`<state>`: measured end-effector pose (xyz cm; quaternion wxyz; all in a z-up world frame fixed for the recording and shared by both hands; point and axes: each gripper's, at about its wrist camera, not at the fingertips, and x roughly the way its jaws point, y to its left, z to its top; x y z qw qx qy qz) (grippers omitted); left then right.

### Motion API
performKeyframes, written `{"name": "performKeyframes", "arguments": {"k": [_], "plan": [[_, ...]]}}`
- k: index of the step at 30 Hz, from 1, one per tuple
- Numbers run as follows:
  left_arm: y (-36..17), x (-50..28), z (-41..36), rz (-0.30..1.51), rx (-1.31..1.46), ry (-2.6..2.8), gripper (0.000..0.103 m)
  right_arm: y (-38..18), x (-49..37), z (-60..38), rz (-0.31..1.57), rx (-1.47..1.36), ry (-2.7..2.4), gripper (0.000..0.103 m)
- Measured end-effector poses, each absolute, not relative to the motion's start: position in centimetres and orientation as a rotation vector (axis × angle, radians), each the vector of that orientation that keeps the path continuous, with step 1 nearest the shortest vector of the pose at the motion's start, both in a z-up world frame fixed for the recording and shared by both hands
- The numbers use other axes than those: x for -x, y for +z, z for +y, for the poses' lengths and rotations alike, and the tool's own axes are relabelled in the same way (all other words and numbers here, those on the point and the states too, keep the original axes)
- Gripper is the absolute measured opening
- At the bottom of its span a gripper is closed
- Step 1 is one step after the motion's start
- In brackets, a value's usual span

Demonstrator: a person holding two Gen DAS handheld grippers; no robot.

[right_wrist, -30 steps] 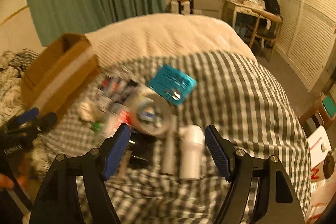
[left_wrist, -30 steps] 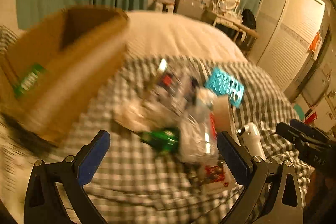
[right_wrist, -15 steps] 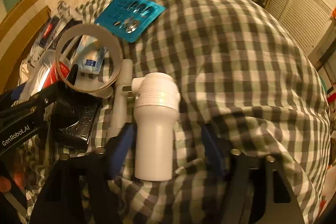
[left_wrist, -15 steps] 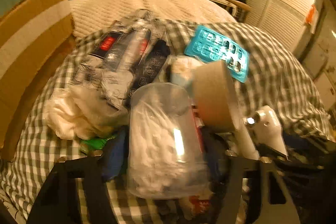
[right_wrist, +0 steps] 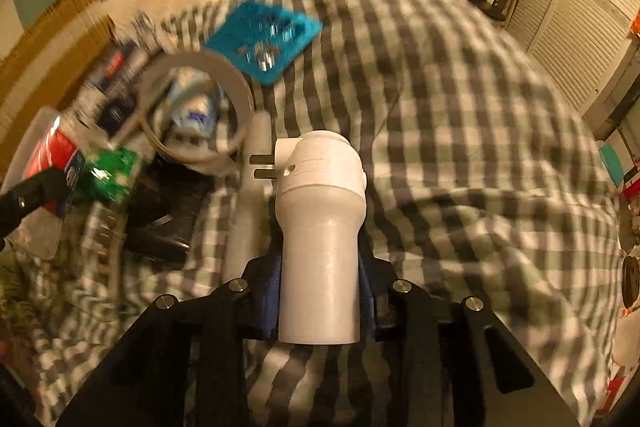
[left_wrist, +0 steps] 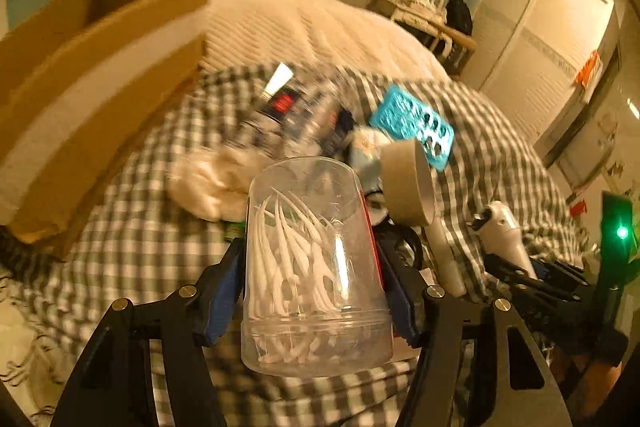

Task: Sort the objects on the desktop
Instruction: 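Carry the floss jar and white bottle into the cardboard box and release both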

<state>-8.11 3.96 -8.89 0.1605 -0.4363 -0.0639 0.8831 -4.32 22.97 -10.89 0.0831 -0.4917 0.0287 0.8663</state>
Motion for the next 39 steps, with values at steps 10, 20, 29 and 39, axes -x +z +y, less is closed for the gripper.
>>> {"name": "performKeyframes", "arguments": {"k": [10, 20, 29, 39], "plan": [[-7.3, 8.7, -0.9, -0.264, 1.046, 2.654, 0.065, -6.7, 4.8, 20.0, 0.117, 1.352, 2.704, 0.031], [-10.8, 10.4, -1.0, -0.304, 1.141, 2.542, 0.065, -8.6, 6.9, 16.5, 0.096, 1.374, 2.739, 0.031], [-8.8, 8.3, -2.2, -0.319, 1.071, 2.562, 0.065, -6.3, 6.4, 14.9, 0.052, 1.324, 2.758, 0.031], [-1.6, 3.9, -4.1, -0.260, 0.931, 2.664, 0.065, 0.4, 1.7, 12.4, -0.034, 1.193, 2.865, 0.031]]}}
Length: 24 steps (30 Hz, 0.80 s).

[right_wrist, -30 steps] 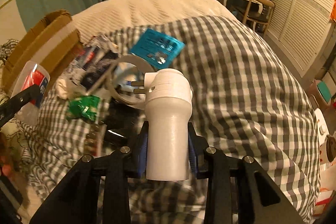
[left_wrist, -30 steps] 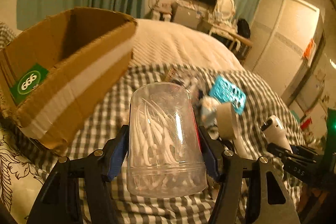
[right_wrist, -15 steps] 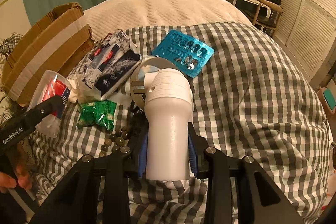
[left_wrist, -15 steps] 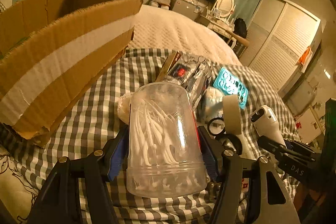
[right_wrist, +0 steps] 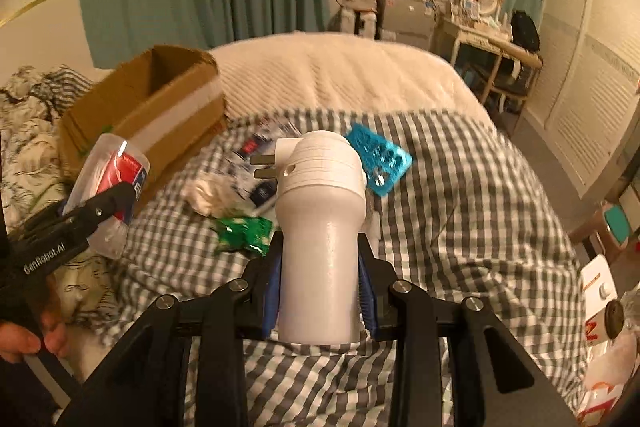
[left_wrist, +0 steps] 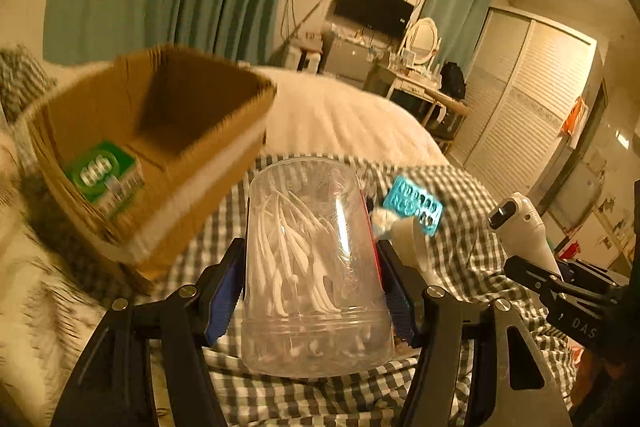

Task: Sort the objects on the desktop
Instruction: 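Carry the floss jar and white bottle into the cardboard box and release both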

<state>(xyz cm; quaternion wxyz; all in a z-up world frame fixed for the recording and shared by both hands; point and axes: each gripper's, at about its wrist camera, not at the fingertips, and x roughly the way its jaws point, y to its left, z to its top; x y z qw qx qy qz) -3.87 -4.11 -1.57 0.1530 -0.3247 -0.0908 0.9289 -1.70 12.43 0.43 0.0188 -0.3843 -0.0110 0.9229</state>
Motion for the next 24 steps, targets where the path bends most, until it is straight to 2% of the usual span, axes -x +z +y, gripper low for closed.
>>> {"name": "performKeyframes", "arguments": {"k": [4, 9, 20, 24], "plan": [[1.6, 3.0, -4.0, -0.187, 0.888, 2.691, 0.065, 2.8, 0.4, 12.2, -0.066, 1.138, 2.899, 0.031], [4.4, 3.1, -4.5, -0.235, 0.871, 2.679, 0.065, 5.3, 0.1, 12.4, -0.032, 1.129, 2.930, 0.031], [6.6, 6.2, -6.6, -0.278, 0.908, 2.642, 0.065, 9.9, 0.9, 12.2, -0.132, 1.096, 2.951, 0.031], [8.2, 8.0, -7.0, -0.208, 0.935, 2.688, 0.065, 11.8, 2.5, 11.8, -0.171, 1.103, 2.968, 0.031]]}}
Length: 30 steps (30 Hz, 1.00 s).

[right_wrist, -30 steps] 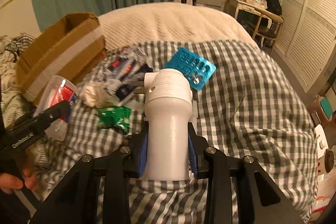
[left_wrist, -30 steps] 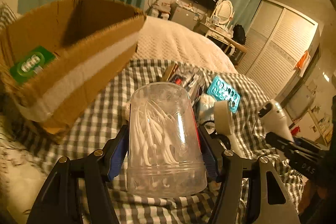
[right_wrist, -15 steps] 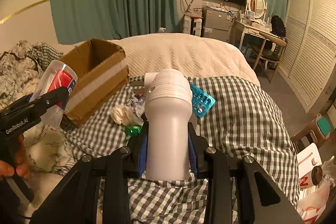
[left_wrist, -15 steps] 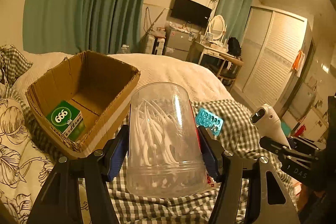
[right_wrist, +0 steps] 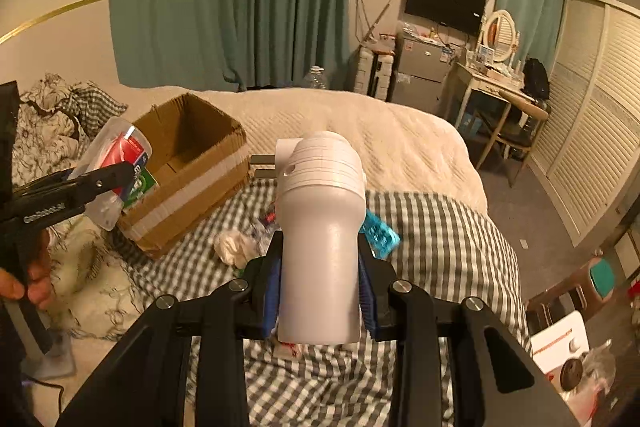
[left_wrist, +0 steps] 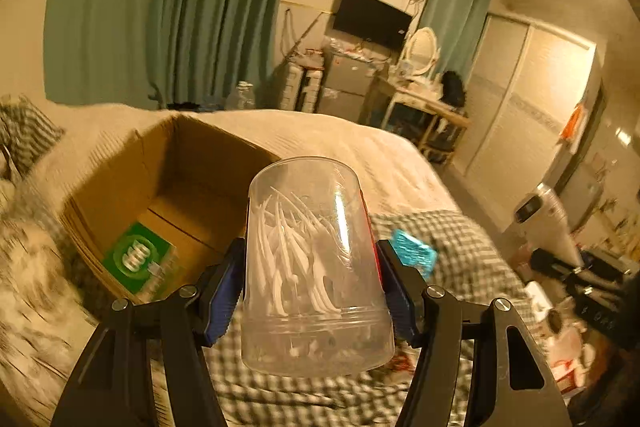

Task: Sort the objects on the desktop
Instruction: 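Carry the floss jar and white bottle into the cardboard box and release both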

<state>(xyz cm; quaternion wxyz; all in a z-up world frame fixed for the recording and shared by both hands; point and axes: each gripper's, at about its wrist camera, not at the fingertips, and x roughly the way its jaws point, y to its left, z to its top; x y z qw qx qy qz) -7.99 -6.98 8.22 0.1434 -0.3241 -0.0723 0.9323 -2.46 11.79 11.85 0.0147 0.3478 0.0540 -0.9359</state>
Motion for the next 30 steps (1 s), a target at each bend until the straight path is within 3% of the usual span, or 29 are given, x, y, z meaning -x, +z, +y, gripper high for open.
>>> {"name": "performKeyframes", "arguments": {"k": [6, 11, 18, 26, 30], "plan": [[11.2, 10.5, -8.8, -0.157, 0.907, 2.709, 0.065, 15.1, 6.4, 8.8, 0.199, -1.007, -2.859, 0.031], [10.7, 13.5, -12.1, -0.186, 0.912, 2.766, 0.065, 15.3, 10.0, 5.5, 0.206, -0.923, -2.814, 0.031], [8.6, 17.5, -18.3, -0.194, 0.909, 2.844, 0.065, 11.8, 15.0, -0.3, 0.206, -0.945, -2.708, 0.031], [2.2, 18.0, -25.2, -0.281, 0.667, 2.919, 0.065, 6.4, 19.9, -7.1, 0.118, -0.956, -2.609, 0.031], [-0.3, 19.5, -26.9, -0.316, 0.781, 2.862, 0.065, 3.1, 23.5, -10.1, 0.046, -1.000, -2.625, 0.031]]}}
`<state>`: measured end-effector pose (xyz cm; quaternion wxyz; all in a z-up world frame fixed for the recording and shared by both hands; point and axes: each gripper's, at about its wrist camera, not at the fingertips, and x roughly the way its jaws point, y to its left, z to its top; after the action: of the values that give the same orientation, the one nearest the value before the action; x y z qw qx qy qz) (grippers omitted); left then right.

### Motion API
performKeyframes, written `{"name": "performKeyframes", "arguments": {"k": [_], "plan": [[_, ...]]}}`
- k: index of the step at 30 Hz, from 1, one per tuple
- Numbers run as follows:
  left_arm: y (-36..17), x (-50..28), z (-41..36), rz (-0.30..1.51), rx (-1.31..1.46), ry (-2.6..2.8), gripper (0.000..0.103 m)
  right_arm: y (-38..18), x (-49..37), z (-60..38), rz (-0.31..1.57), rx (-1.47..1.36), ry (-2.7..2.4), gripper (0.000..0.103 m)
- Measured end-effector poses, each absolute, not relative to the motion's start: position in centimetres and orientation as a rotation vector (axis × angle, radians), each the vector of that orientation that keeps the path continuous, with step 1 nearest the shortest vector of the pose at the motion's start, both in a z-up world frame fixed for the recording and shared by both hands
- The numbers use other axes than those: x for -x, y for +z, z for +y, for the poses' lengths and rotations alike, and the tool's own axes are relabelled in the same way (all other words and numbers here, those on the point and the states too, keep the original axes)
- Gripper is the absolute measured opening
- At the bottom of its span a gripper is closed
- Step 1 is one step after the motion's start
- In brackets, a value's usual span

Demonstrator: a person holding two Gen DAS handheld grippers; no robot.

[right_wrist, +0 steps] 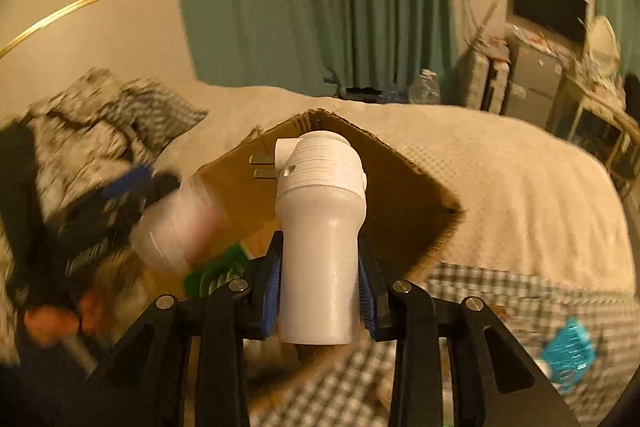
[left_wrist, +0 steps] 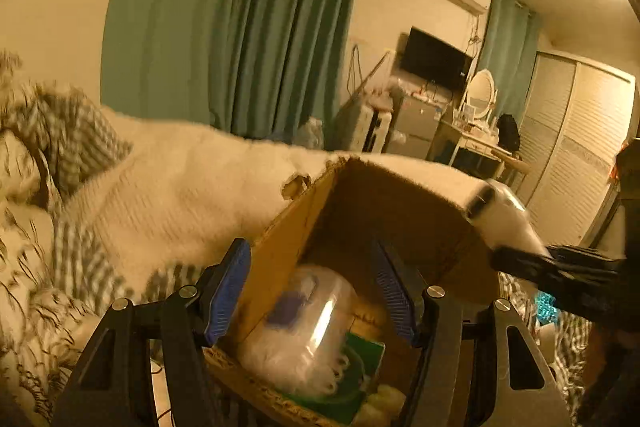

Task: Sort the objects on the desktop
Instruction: 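Carry the floss jar and white bottle into the cardboard box and release both, then grasp the green packet with the left gripper while the right gripper grasps the white tube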

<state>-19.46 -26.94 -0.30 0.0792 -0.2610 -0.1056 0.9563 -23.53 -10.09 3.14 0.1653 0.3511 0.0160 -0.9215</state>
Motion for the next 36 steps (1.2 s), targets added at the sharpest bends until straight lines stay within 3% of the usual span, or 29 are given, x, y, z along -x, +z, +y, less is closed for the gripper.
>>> {"name": "performKeyframes", "arguments": {"k": [3, 5, 6, 7, 8, 13, 20, 22, 30, 36], "plan": [[-1.6, 19.7, -27.1, -0.311, 0.798, 2.799, 0.066, 1.0, 26.3, -11.6, -0.032, -1.049, -2.656, 0.031], [-1.9, 19.8, -26.8, -0.287, 0.828, 2.803, 0.074, 0.1, 27.3, -12.2, -0.045, -1.077, -2.664, 0.035], [-2.0, 19.8, -26.7, -0.276, 0.833, 2.817, 0.075, -0.3, 27.5, -12.5, -0.050, -1.081, -2.674, 0.043], [-2.0, 19.6, -26.6, -0.272, 0.830, 2.823, 0.076, -0.5, 27.6, -12.5, -0.051, -1.087, -2.689, 0.067], [-2.0, 19.5, -26.5, -0.267, 0.832, 2.821, 0.076, -0.6, 27.5, -12.2, -0.068, -1.086, -2.715, 0.077], [-1.9, 19.2, -25.9, -0.282, 0.883, 2.816, 0.082, 0.7, 24.7, -9.3, -0.181, -1.061, -2.743, 0.077], [-0.2, 15.4, -19.7, -0.182, 0.981, 2.689, 0.095, 4.0, 15.1, 0.7, 0.036, -1.137, -2.867, 0.077], [1.2, 13.0, -17.5, -0.168, 0.958, 2.648, 0.103, 4.7, 12.0, 4.4, 0.066, -1.144, -2.928, 0.077], [0.5, 5.9, -11.0, -0.239, 1.087, 2.545, 0.103, 6.9, 5.2, 14.5, -0.091, -1.120, -3.016, 0.077], [-0.7, 6.6, -7.1, -0.187, 1.211, 2.618, 0.103, 5.6, 2.8, 16.6, -0.140, -1.090, -2.931, 0.077]]}}
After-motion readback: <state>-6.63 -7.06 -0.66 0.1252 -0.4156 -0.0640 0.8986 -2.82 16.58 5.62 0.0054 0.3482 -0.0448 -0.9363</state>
